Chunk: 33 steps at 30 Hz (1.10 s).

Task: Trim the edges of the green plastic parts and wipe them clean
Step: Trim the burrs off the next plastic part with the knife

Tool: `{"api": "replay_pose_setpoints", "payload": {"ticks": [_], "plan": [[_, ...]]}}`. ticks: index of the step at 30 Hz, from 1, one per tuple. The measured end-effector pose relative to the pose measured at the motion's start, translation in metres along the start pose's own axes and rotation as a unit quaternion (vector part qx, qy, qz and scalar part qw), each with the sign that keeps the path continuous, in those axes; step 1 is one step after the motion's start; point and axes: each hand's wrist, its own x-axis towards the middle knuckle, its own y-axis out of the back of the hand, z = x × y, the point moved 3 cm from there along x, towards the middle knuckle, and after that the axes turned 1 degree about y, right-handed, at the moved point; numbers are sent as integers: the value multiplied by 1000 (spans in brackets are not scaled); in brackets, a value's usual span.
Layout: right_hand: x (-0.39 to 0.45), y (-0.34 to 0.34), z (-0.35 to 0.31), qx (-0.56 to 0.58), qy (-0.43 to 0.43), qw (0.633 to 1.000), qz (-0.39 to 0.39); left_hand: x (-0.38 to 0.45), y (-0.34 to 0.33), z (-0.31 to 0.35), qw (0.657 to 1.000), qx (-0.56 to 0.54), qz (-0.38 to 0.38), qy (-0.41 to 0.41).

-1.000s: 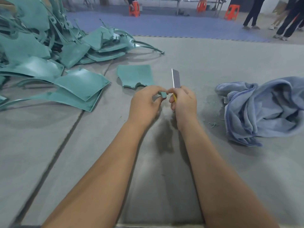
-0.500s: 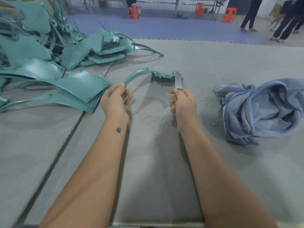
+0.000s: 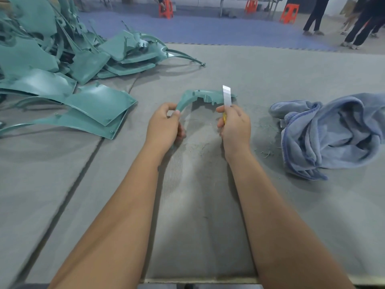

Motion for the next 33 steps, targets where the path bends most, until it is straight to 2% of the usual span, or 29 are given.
{"api": "replay_pose_setpoints", "payload": {"ticks": [2, 5, 11, 18, 21, 23, 27, 29, 30, 31, 32, 33], "plan": [[0, 3, -2, 14, -3, 1000, 24, 1, 2, 1, 1000, -16, 13, 17], [0, 8, -3, 34, -9, 998, 55, 6, 4, -1, 999, 31, 21, 1], [1, 7, -2, 15, -27, 998, 55, 2, -3, 3, 995, -78, 54, -21], [-3, -1, -1, -55, 10, 998, 6, 0, -15, 1, 987, -147, -5, 70], [-4, -3, -2, -35, 14, 999, 5, 0, -14, 3, 951, -288, -25, 108], [-3, 0, -4, -15, 21, 999, 20, 1, -12, 3, 931, -339, -45, 131], [-3, 1, -7, 24, 26, 999, -9, -4, -20, 9, 941, -322, -48, 90], [-5, 0, -10, 0, 48, 999, -1, -9, -31, 11, 949, -279, -117, 91], [-7, 1, -13, -36, 73, 996, 34, -12, -35, 12, 964, -197, -155, 86], [-7, 6, -16, -73, 103, 988, 90, -14, -35, 12, 980, -62, -180, 58], [-7, 12, -19, -98, 130, 974, 156, -13, -33, 12, 980, 86, -180, 5], [-7, 19, -23, -105, 154, 958, 216, -12, -29, 11, 964, 212, -146, -59]]}}
